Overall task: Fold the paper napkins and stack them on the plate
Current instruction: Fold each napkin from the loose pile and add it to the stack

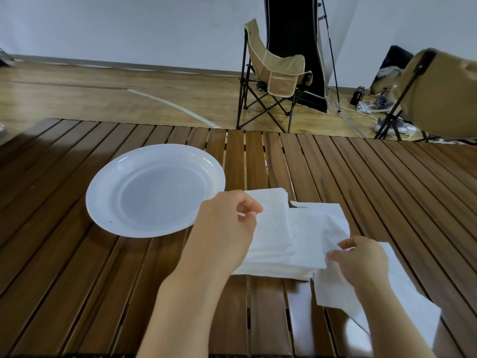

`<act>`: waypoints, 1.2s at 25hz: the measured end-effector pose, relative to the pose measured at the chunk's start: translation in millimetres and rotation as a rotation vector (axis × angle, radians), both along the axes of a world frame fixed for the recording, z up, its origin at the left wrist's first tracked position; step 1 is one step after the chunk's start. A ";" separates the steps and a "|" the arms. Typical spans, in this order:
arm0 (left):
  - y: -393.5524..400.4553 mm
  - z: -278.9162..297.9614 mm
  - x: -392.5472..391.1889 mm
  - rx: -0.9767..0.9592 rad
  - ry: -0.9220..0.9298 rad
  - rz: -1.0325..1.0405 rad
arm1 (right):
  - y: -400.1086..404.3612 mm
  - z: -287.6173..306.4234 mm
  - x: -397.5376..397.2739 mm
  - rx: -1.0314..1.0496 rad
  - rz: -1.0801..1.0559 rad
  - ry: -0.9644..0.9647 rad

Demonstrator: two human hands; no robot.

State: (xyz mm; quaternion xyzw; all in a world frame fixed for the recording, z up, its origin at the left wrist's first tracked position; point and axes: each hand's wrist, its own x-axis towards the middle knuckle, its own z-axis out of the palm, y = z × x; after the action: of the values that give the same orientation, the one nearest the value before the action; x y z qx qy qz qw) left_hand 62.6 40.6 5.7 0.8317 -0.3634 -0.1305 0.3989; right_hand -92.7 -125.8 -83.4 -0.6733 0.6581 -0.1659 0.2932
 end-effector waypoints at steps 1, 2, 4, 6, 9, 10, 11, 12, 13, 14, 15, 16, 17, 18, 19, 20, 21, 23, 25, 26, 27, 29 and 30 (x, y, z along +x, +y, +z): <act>0.1 0.0 0.2 0.002 0.000 0.002 | 0.1 1.0 -0.1 -0.017 0.011 -0.008; -0.2 0.0 0.5 0.004 -0.002 0.003 | -0.3 1.7 -0.8 -0.034 0.020 -0.023; -0.8 0.0 1.0 0.006 -0.005 0.005 | -1.1 6.3 -2.5 -0.051 0.001 -0.123; -0.9 -0.2 1.4 0.007 -0.005 0.004 | 0.4 14.0 -3.5 -0.045 -0.064 -0.295; -0.5 -0.9 1.9 0.010 -0.007 0.000 | 3.8 27.9 -4.1 -0.027 -0.109 -0.506; -0.4 -1.2 2.0 0.013 -0.006 -0.001 | 5.3 33.2 -3.4 -0.010 -0.093 -0.548; -0.1 -1.5 2.0 0.015 -0.004 -0.002 | 6.8 37.8 -3.0 0.015 -0.065 -0.591; -0.1 -1.6 2.1 0.014 -0.002 -0.004 | 8.5 42.6 -3.0 0.039 -0.035 -0.640; 0.0 -1.7 1.9 0.011 0.002 -0.007 | 10.0 47.2 -3.5 0.052 -0.014 -0.690; -0.6 -1.6 1.7 0.005 0.008 -0.014 | 11.6 53.1 -4.3 0.044 0.008 -0.740; -1.1 -1.5 1.2 -0.001 0.018 -0.023 | 14.0 60.0 -4.6 0.010 0.039 -0.787; -1.8 -1.2 0.6 -0.009 0.028 -0.034 | 16.4 66.8 -4.4 -0.036 0.074 -0.830; -2.6 -0.9 -0.2 -0.017 0.038 -0.045 | 19.0 73.8 -4.0 -0.084 0.110 -0.871; -3.2 -0.7 -0.9 -0.025 0.049 -0.056 | 21.1 79.5 -3.3 -0.122 0.141 -0.913; -3.7 -0.3 -1.6 -0.035 0.065 -0.063 | 23.0 84.5 -2.2 -0.148 0.167 -0.953; -4.2 0.0 -2.1 -0.050 0.083 -0.068 | 24.5 87.5 -0.9 -0.167 0.190 -0.984; -4.6 0.4 -2.4 -0.066 0.106 -0.073 | 26.4 89.7 0.6 -0.180 0.214 -1.004; -5.5 1.1 -3.2 -0.111 0.153 -0.088 | 30.3 92.5 4.4 -0.184 0.278 -1.028; -6.7 2.3 -3.3 -0.174 0.163 -0.103 | 34.8 93.3 9.0 -0.167 0.367 -1.025; -6.9 3.6 -3.4 -0.209 0.164 -0.105 | 37.1 93.4 11.3 -0.155 0.407 -1.018; -7.3 5.0 -3.4 -0.243 0.165 -0.103 | 39.4 93.5 13.6 -0.143 0.438 -1.007; -7.3 7.7 -2.9 -0.305 0.136 -0.096 | 43.0 93.1 17.6 -0.128 0.478 -0.980; -7.2 9.5 -2.8 -0.330 0.106 -0.096 | 44.5 93.2 19.4 -0.121 0.494 -0.978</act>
State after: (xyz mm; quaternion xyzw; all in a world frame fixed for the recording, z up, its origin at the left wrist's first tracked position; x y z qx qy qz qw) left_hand 59.8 33.4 15.2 0.7288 -0.3976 -0.1315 0.5417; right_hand -73.3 -81.3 9.8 -0.6678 0.2569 -0.4232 0.5558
